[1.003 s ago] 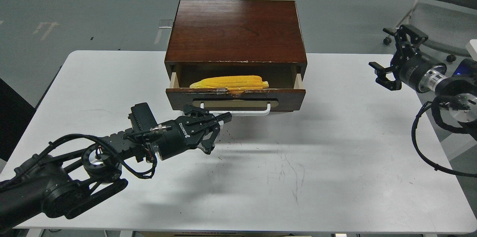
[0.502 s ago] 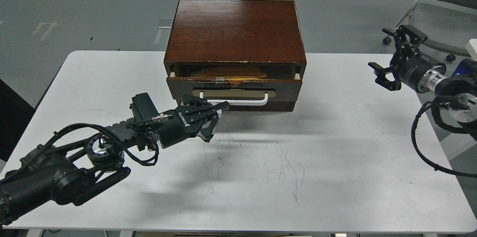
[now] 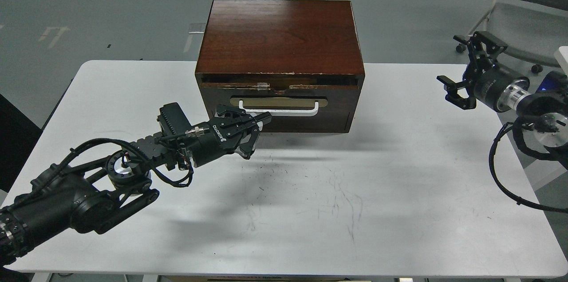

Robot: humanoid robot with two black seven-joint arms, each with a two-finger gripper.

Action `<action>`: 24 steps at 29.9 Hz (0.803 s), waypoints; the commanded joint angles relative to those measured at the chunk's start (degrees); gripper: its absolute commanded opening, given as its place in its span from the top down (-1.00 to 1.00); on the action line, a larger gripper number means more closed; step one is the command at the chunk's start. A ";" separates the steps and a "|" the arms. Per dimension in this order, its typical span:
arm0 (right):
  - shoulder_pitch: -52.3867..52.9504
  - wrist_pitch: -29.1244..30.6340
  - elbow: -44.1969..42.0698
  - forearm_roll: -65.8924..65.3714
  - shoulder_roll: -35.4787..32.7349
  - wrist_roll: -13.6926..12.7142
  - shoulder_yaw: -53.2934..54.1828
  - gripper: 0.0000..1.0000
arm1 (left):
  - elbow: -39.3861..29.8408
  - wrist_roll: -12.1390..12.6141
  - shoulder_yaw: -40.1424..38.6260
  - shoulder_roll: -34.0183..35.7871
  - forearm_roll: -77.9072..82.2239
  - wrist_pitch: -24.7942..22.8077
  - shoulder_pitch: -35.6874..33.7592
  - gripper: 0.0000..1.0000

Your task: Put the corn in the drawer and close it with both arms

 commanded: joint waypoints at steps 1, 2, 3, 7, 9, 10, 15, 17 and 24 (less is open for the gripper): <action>-0.06 -0.01 0.10 0.09 0.00 0.00 0.00 -1.00 | 1.20 0.04 -0.05 -0.92 -0.01 0.03 -0.70 1.00; -0.06 -0.01 0.10 0.00 -0.17 0.00 0.00 -1.00 | 1.55 0.04 -0.05 -1.01 -0.01 0.03 -0.88 1.00; -0.06 0.08 0.36 0.09 -0.70 -0.08 0.00 -1.00 | 1.99 -0.04 -0.05 -1.10 -0.01 0.03 -0.79 1.00; -0.58 0.08 1.42 0.00 -1.67 -0.08 0.00 -1.00 | 2.69 -0.13 0.03 -1.80 -0.01 0.03 -0.88 1.00; -0.76 0.08 1.50 0.00 -1.76 -0.08 0.00 -1.00 | 2.69 -0.13 0.03 -1.80 -0.01 0.12 -0.88 1.00; -0.76 0.08 1.50 0.00 -1.85 -0.08 0.00 -1.00 | 2.78 -0.13 0.03 -1.80 -0.01 0.12 -0.88 1.00; -0.85 0.08 1.59 0.00 -2.11 -0.08 0.00 -1.00 | 3.57 -0.05 -0.14 -2.06 -0.01 0.29 -1.67 1.00; -0.85 0.08 1.59 0.00 -2.20 -0.08 0.00 -1.00 | 3.66 0.04 -0.14 -2.15 -0.01 0.47 -1.85 1.00; -0.85 0.08 1.50 0.00 -2.20 -0.08 0.00 -1.00 | 3.23 -0.65 0.56 -2.15 -0.01 1.60 -1.85 1.00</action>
